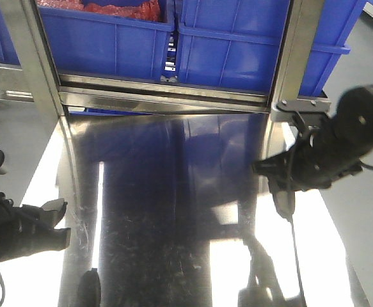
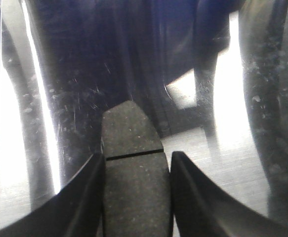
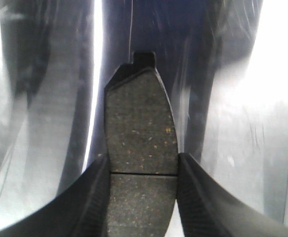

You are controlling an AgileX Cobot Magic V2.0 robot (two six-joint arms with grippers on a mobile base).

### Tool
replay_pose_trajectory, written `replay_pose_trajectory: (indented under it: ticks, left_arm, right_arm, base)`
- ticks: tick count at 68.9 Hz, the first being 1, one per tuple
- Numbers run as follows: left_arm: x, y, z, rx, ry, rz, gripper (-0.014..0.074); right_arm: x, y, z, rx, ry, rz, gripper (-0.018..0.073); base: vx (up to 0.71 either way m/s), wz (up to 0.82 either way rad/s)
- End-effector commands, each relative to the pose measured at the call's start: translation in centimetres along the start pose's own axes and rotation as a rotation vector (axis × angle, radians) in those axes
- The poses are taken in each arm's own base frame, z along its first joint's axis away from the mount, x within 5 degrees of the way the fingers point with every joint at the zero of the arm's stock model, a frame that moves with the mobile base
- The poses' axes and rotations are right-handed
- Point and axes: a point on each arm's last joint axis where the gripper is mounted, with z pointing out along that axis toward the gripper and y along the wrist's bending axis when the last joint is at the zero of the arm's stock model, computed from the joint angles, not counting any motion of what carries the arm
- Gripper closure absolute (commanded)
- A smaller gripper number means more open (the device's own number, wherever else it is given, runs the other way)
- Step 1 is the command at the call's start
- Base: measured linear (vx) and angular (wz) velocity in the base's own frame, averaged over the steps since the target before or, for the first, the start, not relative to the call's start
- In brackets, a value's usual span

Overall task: Move and align brake pads A on conveyor
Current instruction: 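Close the right gripper on the brake pad and lift it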

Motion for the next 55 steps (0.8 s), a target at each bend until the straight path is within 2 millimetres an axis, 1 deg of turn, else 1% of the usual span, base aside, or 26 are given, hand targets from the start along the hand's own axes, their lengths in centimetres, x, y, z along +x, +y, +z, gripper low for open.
replay_pose_trajectory:
  ticks: [1, 9, 16, 25, 40, 55]
  left_arm:
    - [-1.1, -0.4, -0.8, 0.045, -0.080, 0.011, 0.0524]
    - [-1.1, -0.4, -0.8, 0.045, -0.080, 0.011, 0.0524]
    - [-1.1, -0.4, -0.8, 0.045, -0.080, 0.011, 0.0524]
    - [-1.1, -0.4, -0.8, 0.045, -0.080, 0.011, 0.0524]
    - [-1.1, -0.4, -0.8, 0.045, -0.080, 0.011, 0.0524]
    - [-1.1, -0.4, -0.8, 0.045, -0.080, 0.011, 0.0524]
  right_arm:
    - [1.1, -0.3, -2.7, -0.031, -0.167, -0.007, 0.0501]
    - [3.5, -0.8, -3.8, -0.040, -0.227, -0.025, 0.0501]
    - [5.2, -1.1, -4.9, -0.050, -0.288, -0.031, 0.0500]
    - [6.8, -1.4, -6.2, -0.063, -0.357, -0.031, 0.0500]
    - [7.4, -1.5, -7.9, -0.076, -0.428, -0.031, 0.0500]
    - [7.5, -1.6, -7.9, -0.075, -0.420, -0.030, 0.0500]
  base:
    - [0.00, 0.00]
    - [0.00, 0.00]
    - [0.00, 0.00]
    - [0.00, 0.00]
    - [0.00, 0.00]
    - [0.00, 0.00]
